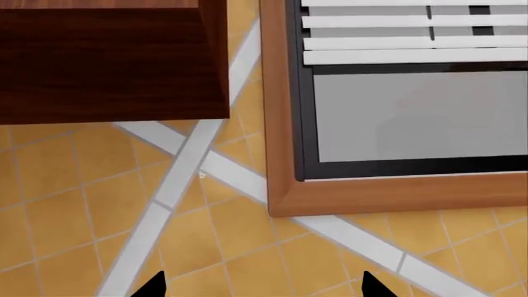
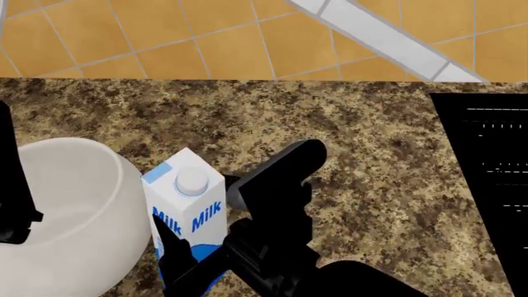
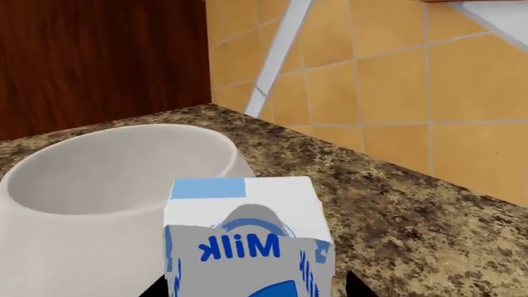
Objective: Place the eggs and milk next to the bowl.
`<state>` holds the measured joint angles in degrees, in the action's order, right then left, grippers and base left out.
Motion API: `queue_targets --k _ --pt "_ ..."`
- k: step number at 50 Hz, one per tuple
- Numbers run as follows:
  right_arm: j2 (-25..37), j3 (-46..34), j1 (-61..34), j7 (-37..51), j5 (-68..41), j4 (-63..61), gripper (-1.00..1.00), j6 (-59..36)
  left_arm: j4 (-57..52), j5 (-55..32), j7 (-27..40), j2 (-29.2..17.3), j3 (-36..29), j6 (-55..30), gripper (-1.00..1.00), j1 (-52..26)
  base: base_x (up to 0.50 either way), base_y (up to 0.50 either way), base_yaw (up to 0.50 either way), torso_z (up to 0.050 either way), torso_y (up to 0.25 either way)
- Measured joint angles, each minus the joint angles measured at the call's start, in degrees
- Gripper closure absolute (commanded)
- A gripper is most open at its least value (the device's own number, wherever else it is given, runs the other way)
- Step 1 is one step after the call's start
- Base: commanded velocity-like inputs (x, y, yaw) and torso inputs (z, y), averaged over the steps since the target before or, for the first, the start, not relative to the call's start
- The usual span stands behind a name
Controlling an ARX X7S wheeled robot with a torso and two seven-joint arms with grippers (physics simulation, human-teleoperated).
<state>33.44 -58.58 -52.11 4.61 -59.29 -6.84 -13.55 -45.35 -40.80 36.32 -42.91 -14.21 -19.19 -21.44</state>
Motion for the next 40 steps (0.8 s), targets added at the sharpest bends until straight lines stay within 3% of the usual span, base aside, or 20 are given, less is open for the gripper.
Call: queue_targets --k 40 --pt "0.76 -0.18 -1.66 0.74 0.3 -2.98 -1.0 -2.12 -0.13 -0.02 0.08 -0.18 -0.07 0.22 -1.0 -0.4 0.0 0.0 0.0 0.0 0.0"
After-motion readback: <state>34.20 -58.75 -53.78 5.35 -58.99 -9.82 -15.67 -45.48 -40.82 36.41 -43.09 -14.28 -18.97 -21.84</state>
